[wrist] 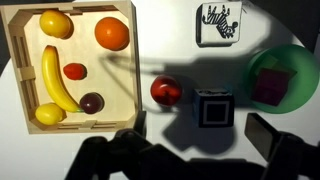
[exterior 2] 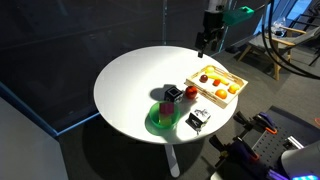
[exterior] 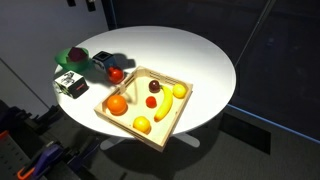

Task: Remove the red apple from the wooden tray and put in on the table between the wooden tray and the green bowl

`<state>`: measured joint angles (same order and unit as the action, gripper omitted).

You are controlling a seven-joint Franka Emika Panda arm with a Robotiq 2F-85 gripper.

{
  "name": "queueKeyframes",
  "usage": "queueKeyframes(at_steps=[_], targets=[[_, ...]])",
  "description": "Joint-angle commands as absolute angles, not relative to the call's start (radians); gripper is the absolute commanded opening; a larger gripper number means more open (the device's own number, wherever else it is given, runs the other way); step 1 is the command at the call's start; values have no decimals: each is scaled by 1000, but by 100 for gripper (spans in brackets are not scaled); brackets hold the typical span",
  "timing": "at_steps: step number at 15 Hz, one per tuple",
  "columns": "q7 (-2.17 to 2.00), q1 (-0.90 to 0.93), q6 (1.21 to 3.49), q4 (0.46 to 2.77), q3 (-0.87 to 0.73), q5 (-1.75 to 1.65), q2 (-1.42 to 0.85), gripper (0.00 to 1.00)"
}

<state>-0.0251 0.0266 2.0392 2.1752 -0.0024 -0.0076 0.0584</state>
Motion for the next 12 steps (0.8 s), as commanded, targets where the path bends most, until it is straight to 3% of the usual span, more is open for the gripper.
queueKeyframes(at_steps=[1, 12], targets=[[-40, 21, 2071, 2229, 5, -7, 130, 100], [-24, 20, 2059, 2226, 4, -7, 130, 100]])
